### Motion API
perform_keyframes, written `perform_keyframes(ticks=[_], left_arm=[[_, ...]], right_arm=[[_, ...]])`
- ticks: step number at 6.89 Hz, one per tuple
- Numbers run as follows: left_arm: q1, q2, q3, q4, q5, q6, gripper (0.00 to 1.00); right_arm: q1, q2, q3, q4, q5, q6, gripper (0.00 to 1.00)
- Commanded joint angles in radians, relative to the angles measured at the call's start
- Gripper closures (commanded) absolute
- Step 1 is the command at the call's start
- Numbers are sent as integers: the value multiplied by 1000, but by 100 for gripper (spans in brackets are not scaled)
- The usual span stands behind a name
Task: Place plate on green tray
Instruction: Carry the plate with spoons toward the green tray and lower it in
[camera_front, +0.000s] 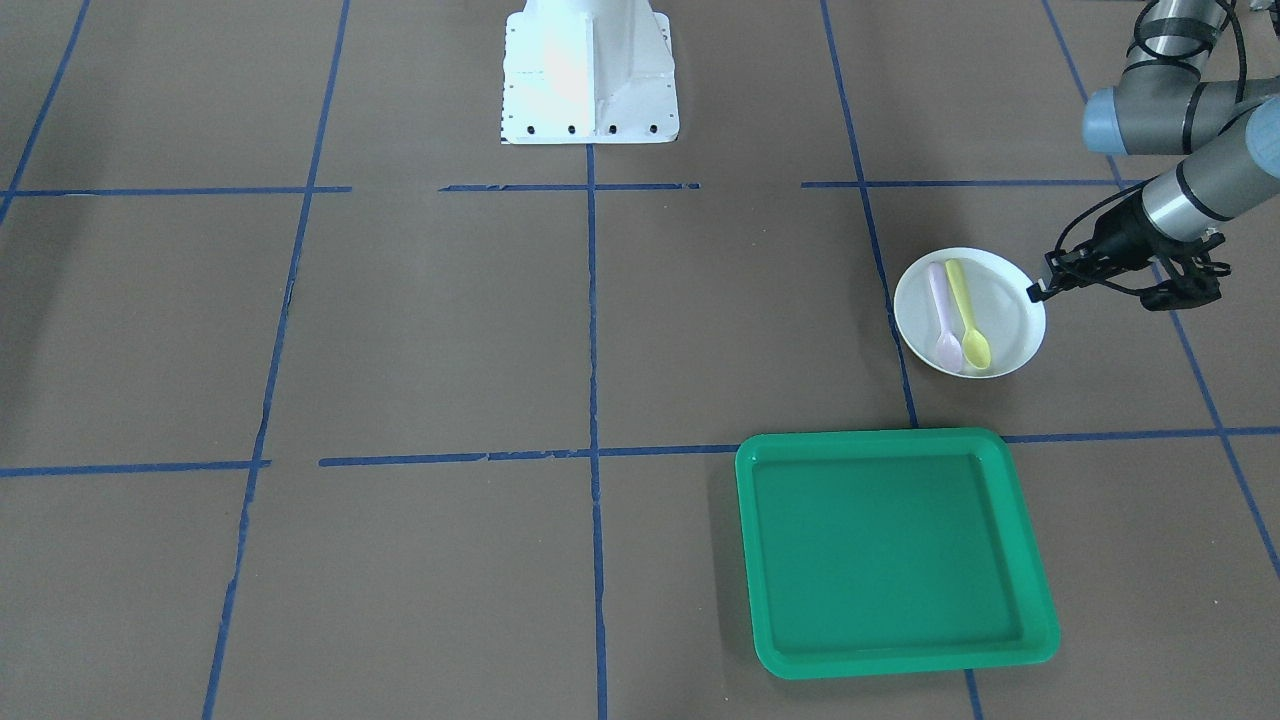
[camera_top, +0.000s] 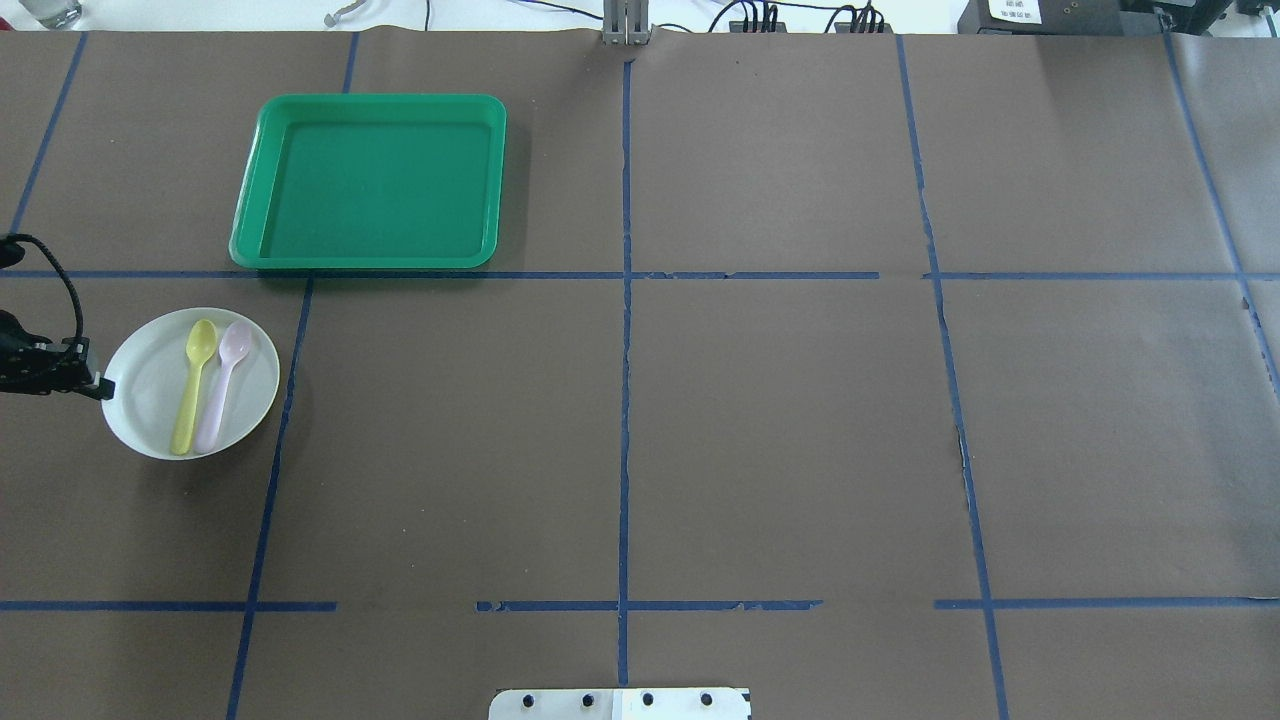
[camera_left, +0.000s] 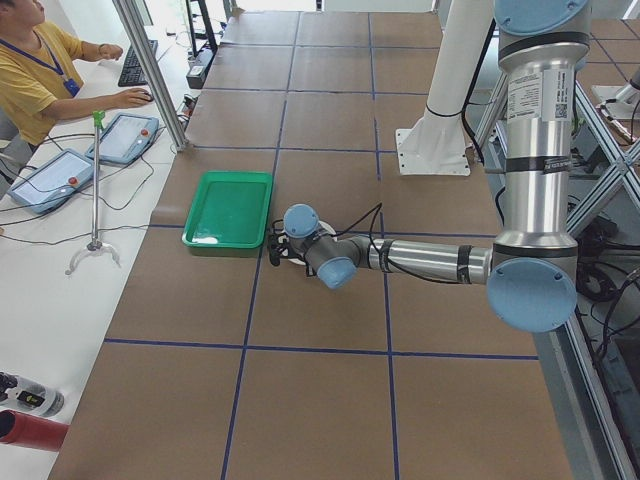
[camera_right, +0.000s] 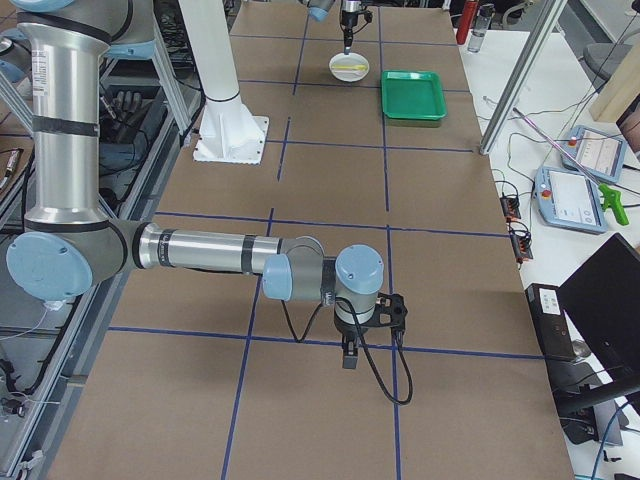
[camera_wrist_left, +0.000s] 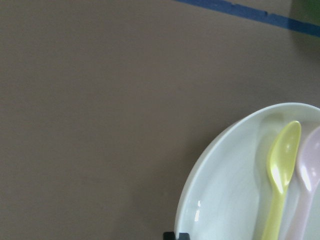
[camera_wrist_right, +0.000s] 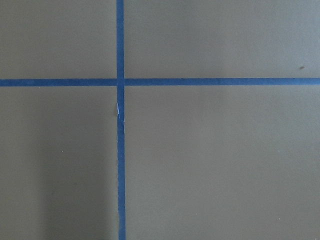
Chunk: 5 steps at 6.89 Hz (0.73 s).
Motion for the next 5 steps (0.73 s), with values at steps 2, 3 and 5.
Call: perform_keyframes(ticks=[2, 3, 5], left_arm=[[-19, -141, 31, -80, -16, -210, 100], [-36, -254, 142, -80, -11, -266, 100], [-47, -446, 367, -79, 22, -361, 100]], right_arm=[[0, 0, 0, 0, 2, 0, 0], [0, 0, 0, 0, 0, 0, 0], [0, 0, 0, 0, 0, 0, 0]])
